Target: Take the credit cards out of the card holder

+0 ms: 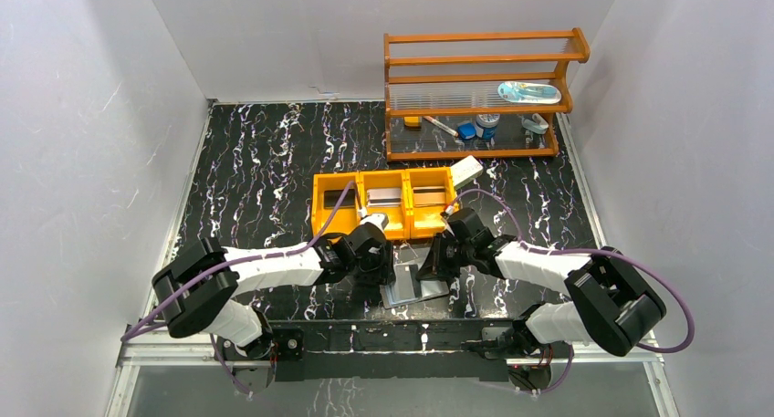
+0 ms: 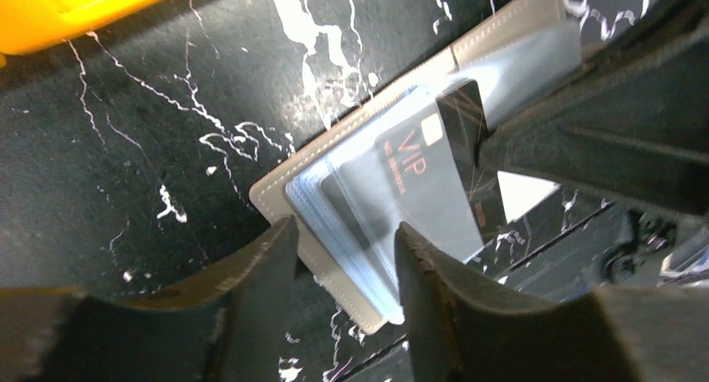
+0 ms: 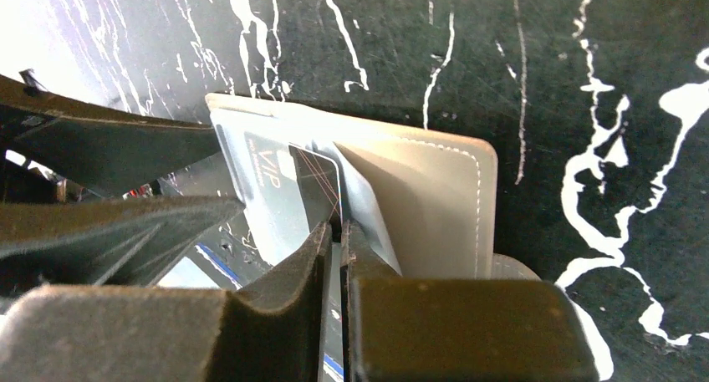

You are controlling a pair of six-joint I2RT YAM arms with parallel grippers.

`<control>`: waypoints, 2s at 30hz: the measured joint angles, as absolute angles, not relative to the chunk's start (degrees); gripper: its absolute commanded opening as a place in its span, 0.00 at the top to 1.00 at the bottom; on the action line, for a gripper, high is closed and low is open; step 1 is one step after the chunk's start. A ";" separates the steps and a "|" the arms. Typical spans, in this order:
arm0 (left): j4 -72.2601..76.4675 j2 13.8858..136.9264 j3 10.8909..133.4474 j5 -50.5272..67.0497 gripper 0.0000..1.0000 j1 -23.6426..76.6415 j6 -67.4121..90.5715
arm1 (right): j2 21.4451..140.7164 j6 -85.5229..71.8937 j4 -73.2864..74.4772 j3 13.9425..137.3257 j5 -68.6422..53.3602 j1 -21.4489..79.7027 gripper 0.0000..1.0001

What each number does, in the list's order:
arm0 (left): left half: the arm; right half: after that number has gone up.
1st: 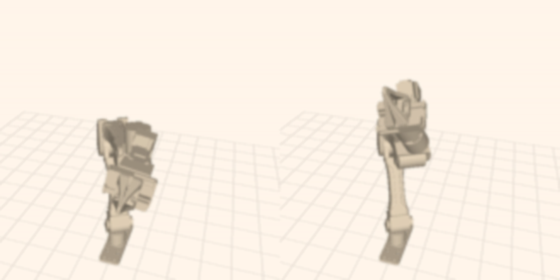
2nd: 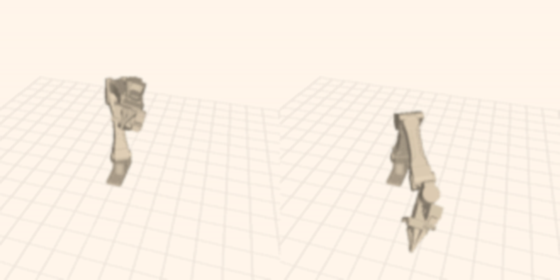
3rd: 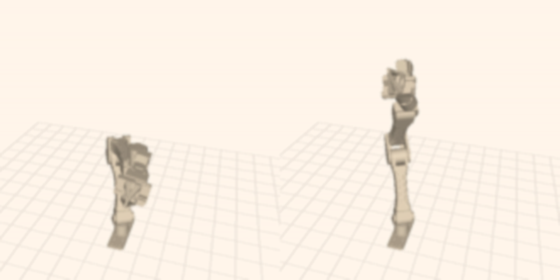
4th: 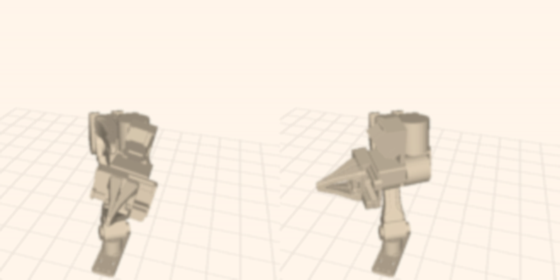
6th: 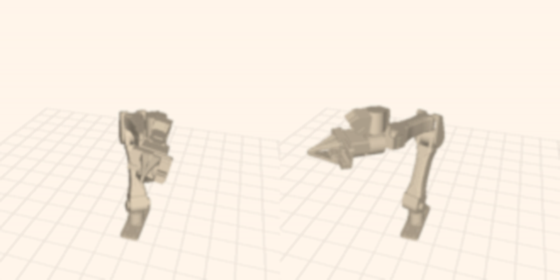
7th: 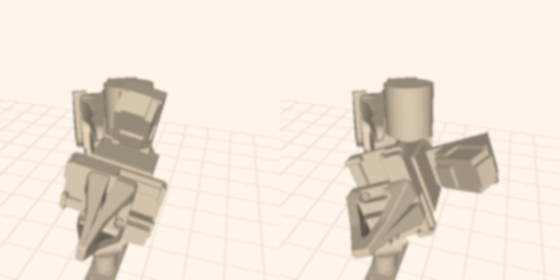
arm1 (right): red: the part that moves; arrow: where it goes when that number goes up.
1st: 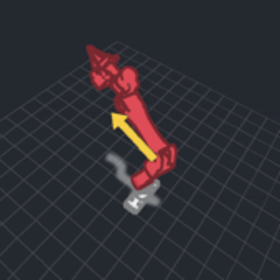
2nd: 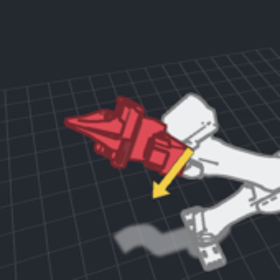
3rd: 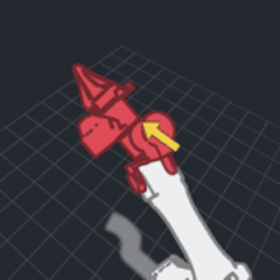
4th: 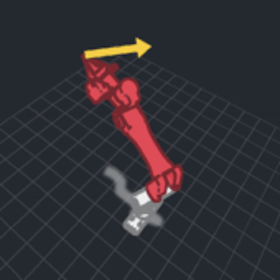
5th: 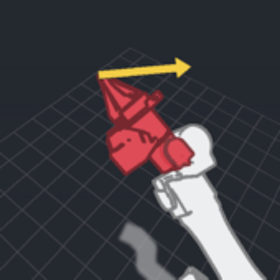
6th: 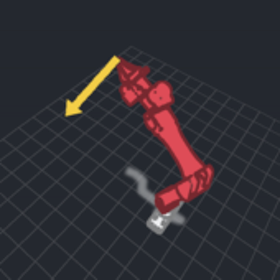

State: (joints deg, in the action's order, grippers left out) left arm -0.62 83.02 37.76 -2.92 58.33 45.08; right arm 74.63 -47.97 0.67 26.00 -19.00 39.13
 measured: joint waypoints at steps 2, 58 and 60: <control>-2.17 82.63 38.54 -3.03 0.44 58.65 44.71 | 74.63 -49.28 -0.40 25.10 -18.81 39.07 0.86; 11.16 85.54 35.18 7.25 0.83 58.37 49.78 | 72.16 -57.56 -21.71 12.67 -21.63 37.52 0.93; 11.16 85.27 34.89 7.22 0.83 58.37 49.93 | 71.50 -57.71 -22.04 12.19 -21.98 37.54 0.95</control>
